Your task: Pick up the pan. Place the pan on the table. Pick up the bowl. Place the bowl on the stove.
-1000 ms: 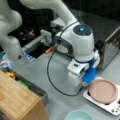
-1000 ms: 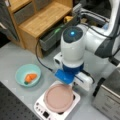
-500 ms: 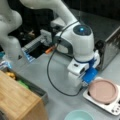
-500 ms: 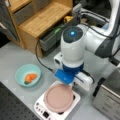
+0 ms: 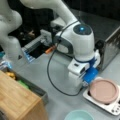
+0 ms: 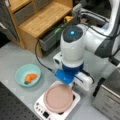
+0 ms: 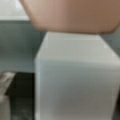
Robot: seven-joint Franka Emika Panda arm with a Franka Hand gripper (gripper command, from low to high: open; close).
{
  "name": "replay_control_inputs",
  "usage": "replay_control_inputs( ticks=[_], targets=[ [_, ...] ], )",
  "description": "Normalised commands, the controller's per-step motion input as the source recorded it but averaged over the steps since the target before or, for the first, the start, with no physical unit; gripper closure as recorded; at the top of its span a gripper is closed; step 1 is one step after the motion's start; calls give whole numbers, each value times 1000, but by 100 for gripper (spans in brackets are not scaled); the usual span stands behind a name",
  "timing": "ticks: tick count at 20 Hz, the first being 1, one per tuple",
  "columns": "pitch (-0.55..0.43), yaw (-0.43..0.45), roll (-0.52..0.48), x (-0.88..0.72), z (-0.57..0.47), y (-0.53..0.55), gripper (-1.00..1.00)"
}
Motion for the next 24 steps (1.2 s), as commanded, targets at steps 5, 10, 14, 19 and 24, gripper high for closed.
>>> replay_control_inputs(
  ticks=[5, 10, 14, 19, 24],
  targets=[
    [-10, 67, -110, 136, 256, -36, 100],
    [54, 65, -63, 57, 332, -51, 100],
    [116, 65, -47, -37, 352, -95, 100],
    [107, 74, -19, -58, 300, -136, 100],
    [90, 82, 15, -97, 245, -166, 100]
  ],
)
